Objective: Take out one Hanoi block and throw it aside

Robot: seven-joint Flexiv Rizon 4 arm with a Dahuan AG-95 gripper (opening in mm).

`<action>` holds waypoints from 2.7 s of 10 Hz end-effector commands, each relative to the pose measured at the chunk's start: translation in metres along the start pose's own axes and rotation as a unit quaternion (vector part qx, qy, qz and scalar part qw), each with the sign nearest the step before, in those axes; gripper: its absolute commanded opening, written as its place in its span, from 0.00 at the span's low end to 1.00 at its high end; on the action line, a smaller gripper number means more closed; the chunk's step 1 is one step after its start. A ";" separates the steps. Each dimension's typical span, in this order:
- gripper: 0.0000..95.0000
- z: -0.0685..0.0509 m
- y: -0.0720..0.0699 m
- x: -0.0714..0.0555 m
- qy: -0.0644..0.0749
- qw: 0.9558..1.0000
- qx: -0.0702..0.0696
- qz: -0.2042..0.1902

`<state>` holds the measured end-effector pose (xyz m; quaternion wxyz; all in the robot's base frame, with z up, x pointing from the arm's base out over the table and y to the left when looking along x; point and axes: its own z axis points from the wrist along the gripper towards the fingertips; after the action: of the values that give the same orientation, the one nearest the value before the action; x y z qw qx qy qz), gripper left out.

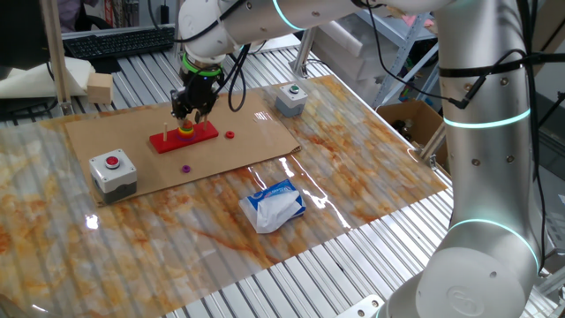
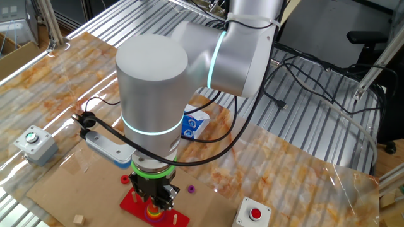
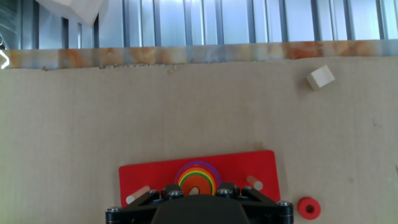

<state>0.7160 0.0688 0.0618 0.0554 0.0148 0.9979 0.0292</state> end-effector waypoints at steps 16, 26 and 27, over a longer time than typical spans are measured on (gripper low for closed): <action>0.00 -0.016 0.003 -0.003 0.000 1.000 -0.002 0.005; 0.00 -0.048 0.007 0.004 0.008 1.000 -0.001 0.007; 0.00 -0.048 0.008 0.007 0.008 1.000 -0.001 0.006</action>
<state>0.7009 0.0739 0.1096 0.0471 0.0208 0.9982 0.0299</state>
